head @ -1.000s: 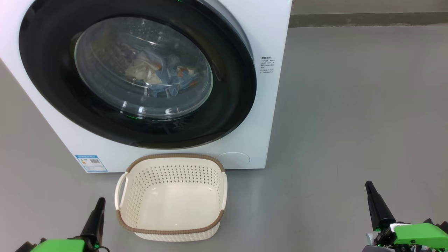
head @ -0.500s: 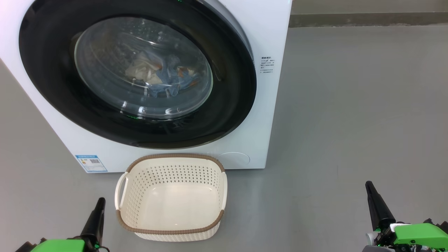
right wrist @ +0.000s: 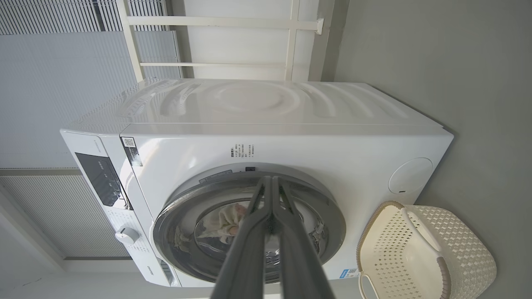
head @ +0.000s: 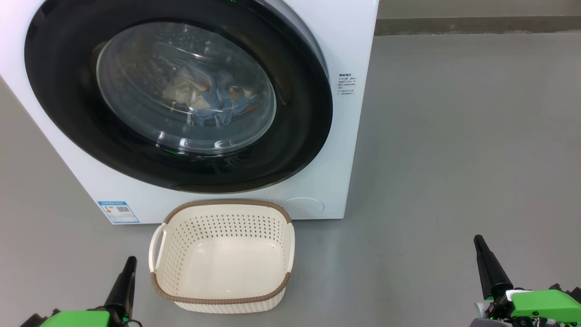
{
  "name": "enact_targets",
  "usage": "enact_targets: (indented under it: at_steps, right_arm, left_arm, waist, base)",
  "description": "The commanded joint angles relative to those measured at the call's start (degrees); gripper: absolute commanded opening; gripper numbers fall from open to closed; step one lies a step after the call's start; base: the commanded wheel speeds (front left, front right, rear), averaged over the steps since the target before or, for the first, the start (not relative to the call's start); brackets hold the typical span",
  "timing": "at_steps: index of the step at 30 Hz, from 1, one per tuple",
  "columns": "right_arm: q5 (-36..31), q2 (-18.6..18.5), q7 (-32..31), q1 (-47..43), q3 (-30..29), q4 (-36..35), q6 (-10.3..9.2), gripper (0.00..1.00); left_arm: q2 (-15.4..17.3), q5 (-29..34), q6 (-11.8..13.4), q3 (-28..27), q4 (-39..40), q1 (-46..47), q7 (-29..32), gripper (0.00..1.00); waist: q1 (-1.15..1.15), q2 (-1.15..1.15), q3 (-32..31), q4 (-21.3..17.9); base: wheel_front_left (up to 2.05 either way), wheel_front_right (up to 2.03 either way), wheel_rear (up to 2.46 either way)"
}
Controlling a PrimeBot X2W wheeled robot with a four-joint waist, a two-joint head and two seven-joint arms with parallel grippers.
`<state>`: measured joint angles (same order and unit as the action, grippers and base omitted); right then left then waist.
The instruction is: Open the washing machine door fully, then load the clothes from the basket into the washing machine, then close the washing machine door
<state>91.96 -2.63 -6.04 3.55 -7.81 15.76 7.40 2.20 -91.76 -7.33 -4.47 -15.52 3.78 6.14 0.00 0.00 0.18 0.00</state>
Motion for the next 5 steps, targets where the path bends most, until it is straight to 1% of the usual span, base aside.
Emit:
enact_targets:
  at_steps: [1, 5]
  right_arm:
    - [0.2, -0.25, -0.45, 2.64, 1.28, -1.74, 0.09, 0.0]
    - [0.2, -0.25, -0.45, 2.64, 1.28, -1.74, 0.09, 0.0]
  left_arm:
    - [0.73, -0.41, -0.15, -2.04, 1.49, 2.4, 0.34, 0.0]
    - [0.73, -0.41, -0.15, -2.05, 1.49, 2.4, 0.34, 0.0]
  waist:
    - [0.0, 0.0, 0.0, 0.0]
    - [0.0, 0.0, 0.0, 0.0]
  base:
    - [0.0, 0.0, 0.0]
    - [0.0, 0.0, 0.0]
